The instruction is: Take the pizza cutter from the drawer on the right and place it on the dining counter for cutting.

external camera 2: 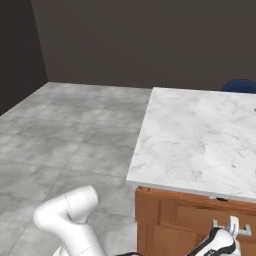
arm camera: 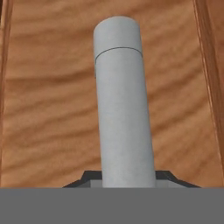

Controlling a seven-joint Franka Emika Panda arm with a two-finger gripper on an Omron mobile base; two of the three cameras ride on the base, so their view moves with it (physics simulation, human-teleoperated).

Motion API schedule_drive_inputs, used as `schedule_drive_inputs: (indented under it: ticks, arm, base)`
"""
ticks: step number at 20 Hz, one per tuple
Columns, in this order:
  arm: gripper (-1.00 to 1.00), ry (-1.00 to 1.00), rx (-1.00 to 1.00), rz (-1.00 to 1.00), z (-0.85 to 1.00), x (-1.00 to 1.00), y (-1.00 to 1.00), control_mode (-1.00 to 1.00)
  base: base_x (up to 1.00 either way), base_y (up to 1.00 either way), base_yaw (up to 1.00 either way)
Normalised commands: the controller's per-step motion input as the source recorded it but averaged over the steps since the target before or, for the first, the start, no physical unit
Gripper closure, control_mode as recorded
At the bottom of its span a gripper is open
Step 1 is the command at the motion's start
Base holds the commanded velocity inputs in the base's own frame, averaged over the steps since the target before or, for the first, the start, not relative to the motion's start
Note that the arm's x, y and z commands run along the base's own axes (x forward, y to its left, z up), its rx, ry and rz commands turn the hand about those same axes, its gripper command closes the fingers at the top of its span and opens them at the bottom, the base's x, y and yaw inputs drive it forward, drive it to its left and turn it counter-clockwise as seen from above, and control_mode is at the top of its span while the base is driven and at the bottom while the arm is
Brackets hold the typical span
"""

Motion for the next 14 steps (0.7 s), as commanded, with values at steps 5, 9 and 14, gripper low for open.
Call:
schedule_drive_inputs:
  ticks: [5, 9, 14]
  arm:
    - [1.0, 0.0, 0.0, 0.0, -0.02, -0.88, -0.27, -1.0]
    - [1.0, 0.0, 0.0, 0.0, -0.06, -0.92, -0.29, -1.0]
    - [1.0, 0.0, 0.0, 0.0, -0.09, -0.88, -0.27, -1.0]
  base:
    - [0.0, 0.0, 0.0]
    - [0.0, 0.0, 0.0]
    - [0.0, 0.0, 0.0]
